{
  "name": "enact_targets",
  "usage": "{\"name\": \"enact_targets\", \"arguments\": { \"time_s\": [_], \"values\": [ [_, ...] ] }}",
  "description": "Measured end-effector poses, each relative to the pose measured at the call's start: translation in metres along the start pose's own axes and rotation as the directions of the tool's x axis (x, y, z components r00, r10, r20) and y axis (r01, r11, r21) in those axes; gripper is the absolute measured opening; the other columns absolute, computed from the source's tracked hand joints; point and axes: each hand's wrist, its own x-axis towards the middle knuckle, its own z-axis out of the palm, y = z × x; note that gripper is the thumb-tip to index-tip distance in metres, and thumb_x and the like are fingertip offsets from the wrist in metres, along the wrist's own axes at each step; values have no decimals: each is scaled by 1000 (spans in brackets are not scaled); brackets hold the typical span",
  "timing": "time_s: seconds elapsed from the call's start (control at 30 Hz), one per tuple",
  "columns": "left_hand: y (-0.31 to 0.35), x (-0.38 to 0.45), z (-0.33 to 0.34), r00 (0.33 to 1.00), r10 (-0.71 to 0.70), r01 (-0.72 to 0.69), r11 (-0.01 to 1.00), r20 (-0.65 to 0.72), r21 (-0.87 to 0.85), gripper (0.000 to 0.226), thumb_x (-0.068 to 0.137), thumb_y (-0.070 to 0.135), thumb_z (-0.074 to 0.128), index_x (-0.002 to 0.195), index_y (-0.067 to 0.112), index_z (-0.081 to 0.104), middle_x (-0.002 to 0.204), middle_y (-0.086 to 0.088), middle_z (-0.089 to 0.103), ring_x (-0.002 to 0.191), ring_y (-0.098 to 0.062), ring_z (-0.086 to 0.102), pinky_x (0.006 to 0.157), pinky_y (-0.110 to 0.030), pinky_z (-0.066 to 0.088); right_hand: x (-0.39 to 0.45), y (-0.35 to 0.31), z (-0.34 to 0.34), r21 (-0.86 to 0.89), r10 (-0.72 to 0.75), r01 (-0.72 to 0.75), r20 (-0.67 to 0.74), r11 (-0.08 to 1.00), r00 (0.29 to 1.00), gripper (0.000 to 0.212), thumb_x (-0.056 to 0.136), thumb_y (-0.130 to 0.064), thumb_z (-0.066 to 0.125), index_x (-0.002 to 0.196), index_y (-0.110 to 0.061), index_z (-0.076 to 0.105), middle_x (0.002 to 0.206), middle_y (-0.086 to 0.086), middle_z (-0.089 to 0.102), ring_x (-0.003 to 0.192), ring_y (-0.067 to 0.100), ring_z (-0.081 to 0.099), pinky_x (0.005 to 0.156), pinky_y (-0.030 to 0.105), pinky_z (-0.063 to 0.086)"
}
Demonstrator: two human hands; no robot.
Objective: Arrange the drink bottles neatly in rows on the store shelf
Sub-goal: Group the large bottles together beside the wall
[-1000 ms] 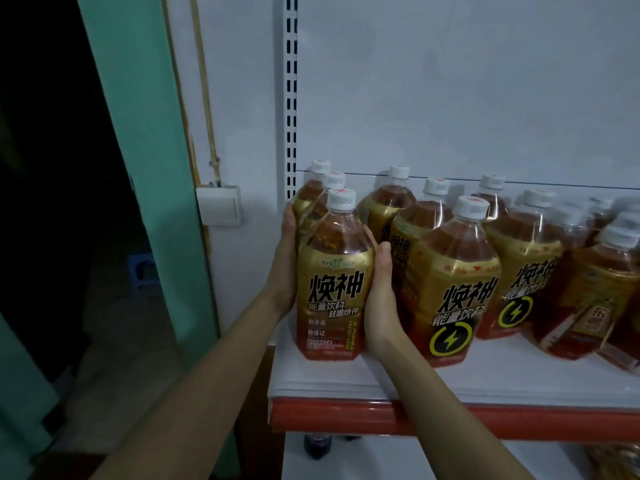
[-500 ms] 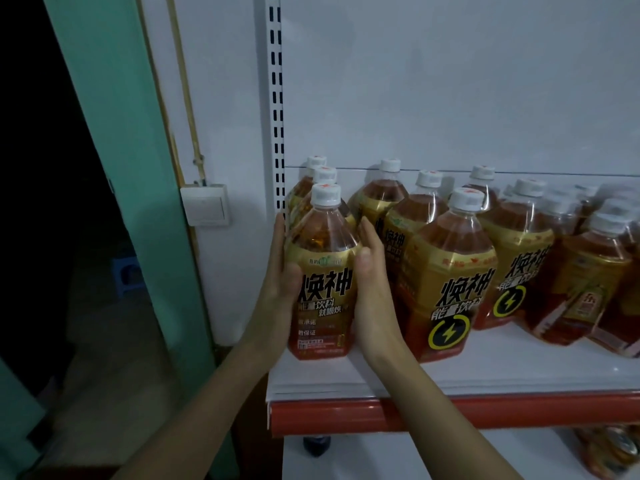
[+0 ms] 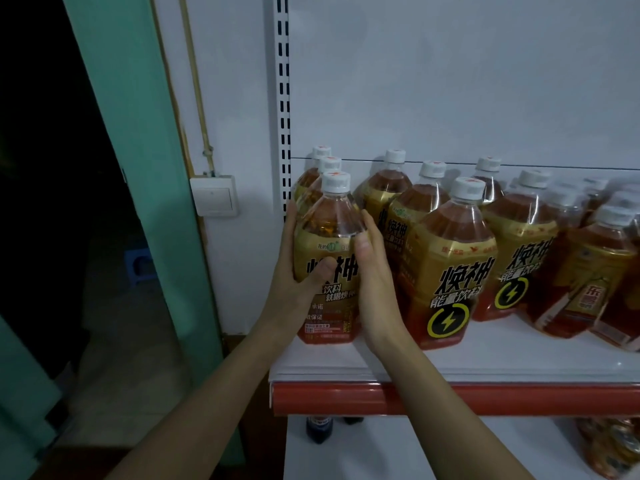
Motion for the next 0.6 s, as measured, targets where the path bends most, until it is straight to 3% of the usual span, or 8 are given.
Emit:
{"name": "enact_targets", "arguments": {
  "time_s": [0.07,0.13,0.27,0.43,0.6],
  "values": [
    [-1,0,1,1000,-3,3,1000,-3,-16,96,67,65,76,143,55,18,143,22,47,130,-7,52,93,-22,51,2,3,1,10,2,-2,7,1000,1000,79,83,-83,40,154,-50,26,153,-26,41,142,-4,38,121,43,33],
    [-2,0,1,1000,2,-2,1000,-4,-27,100,66,65,77,144,55,16,149,15,43,133,-10,50,97,-27,51,3,4,4,19,25,-24,-6,1000,1000,90,78,-91,38,156,-47,26,159,-20,37,147,3,34,122,48,30],
    [-4,0,3,999,18,-18,1000,-28,-7,97,67,64,78,144,55,20,152,6,43,135,-14,49,103,-32,49,5,8,7,25,-19,20,-19,1000,1000,78,89,-82,35,152,-36,43,150,-11,53,141,9,46,118,49,35],
    [-2,0,3,999,-8,9,1000,-40,26,96,65,64,79,142,53,23,142,13,51,129,-10,53,94,-24,50,6,5,1,4,27,-27,42,1000,999,80,86,-86,35,152,-40,41,149,-12,53,140,9,47,118,50,35],
    [0,-1,4,996,-62,64,997,-57,33,102,59,70,79,140,54,19,135,24,52,124,1,55,90,-17,50,6,10,1,-52,65,-64,7,997,998,96,76,-95,27,157,-43,24,164,-13,30,151,9,28,123,50,26]
  ]
}}
